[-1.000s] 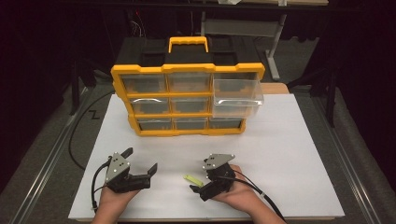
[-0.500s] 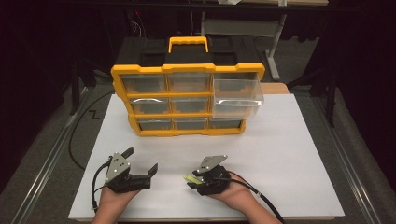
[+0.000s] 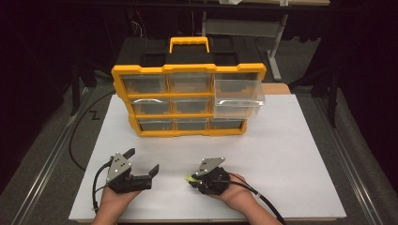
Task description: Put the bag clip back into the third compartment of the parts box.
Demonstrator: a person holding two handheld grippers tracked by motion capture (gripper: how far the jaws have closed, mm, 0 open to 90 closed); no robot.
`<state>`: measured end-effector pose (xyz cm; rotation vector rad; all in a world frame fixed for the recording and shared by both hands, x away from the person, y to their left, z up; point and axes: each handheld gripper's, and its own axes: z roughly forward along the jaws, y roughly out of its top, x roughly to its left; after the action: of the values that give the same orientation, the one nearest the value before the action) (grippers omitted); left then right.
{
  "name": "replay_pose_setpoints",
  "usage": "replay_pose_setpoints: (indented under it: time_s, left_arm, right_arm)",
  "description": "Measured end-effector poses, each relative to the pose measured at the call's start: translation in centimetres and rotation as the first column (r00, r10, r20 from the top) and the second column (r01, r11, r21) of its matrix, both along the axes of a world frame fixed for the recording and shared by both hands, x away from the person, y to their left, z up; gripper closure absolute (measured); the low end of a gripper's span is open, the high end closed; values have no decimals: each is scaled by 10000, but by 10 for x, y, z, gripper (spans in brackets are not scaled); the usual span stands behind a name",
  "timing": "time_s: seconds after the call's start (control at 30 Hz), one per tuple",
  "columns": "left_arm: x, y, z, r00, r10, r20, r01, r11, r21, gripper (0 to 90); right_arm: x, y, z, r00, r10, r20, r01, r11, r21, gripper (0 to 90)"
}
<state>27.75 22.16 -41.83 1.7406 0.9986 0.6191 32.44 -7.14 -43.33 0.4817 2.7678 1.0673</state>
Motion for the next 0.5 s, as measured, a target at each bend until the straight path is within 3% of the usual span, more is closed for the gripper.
replay_pose_setpoints:
  time_s: [0.27,0.5]
  left_arm:
    - [2,2,0,10000,-48,83,48,10000,-16,4]
    - [2,0,0,10000,-55,83,55,10000,6,4]
  right_arm:
    - [2,0,4,9999,103,-2,-103,9999,-109,791]
    - [9,-16,17,9998,-159,-157,159,9999,6,790]
